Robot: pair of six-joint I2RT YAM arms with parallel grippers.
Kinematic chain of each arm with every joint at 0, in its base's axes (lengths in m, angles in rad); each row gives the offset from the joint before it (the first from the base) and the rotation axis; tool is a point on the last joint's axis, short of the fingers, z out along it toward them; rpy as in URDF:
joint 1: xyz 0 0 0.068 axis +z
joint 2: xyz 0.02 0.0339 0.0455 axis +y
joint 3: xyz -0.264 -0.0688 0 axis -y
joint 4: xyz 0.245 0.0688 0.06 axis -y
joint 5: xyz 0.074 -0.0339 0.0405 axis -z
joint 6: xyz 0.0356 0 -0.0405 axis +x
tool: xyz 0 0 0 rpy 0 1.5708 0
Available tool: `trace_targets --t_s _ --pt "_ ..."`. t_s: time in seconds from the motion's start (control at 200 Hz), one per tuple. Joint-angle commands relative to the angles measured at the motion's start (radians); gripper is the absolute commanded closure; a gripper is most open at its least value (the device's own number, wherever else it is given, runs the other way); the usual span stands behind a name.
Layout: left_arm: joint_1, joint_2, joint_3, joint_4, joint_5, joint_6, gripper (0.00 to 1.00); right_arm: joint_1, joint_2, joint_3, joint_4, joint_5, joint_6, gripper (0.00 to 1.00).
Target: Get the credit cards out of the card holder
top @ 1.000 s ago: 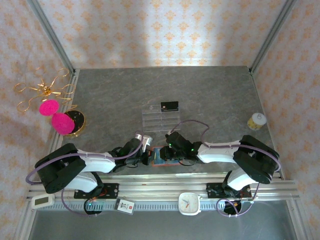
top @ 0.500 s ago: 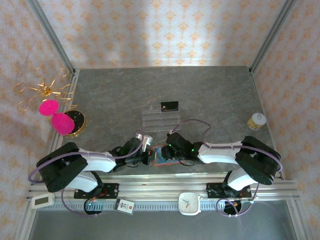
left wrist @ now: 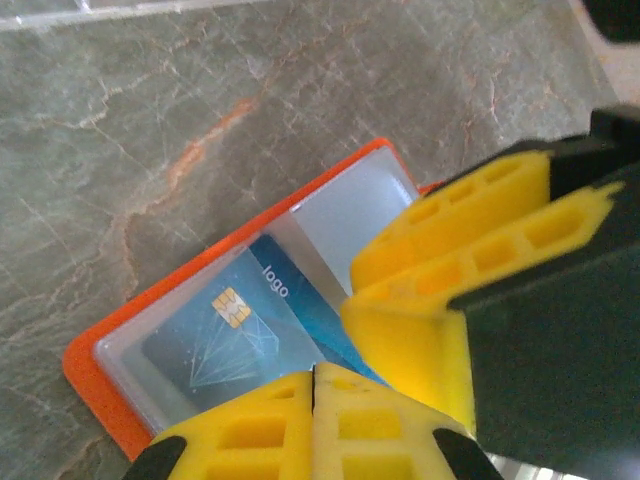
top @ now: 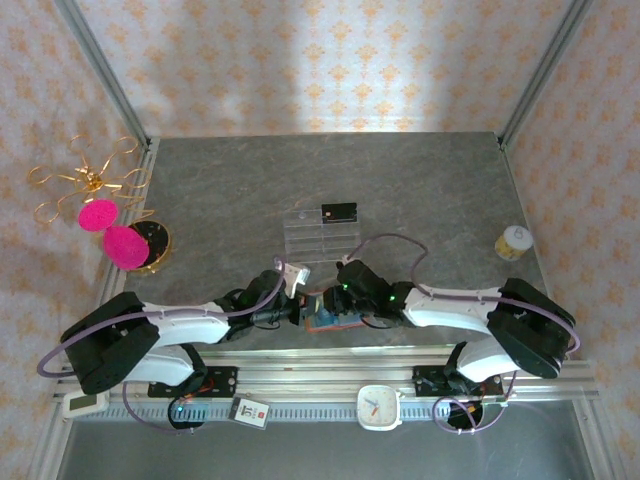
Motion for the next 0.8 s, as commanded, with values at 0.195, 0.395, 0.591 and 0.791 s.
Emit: trace_targets --t_s 0.195,0.395,0.591,0.791 --pt "-0.007 0.114 -0.007 0.056 0.007 0.005 1.0 -0.008 0.071 -0.021 0.019 0.005 0.012 0.76" --pt "-0.006 0.144 -0.009 0.041 -0.007 0.004 1.0 -0.01 0.074 -0.037 0.013 0.011 0.034 0.76" --pt "-0.007 0.182 -0.007 0.05 0.003 -0.001 1.0 -0.015 0.039 -0.062 0.059 -0.026 0.045 0.92" --pt "-0.002 0.182 -0.008 0.058 0.014 -0.002 1.0 -0.041 -0.041 -0.101 0.035 0.021 0.068 1.0"
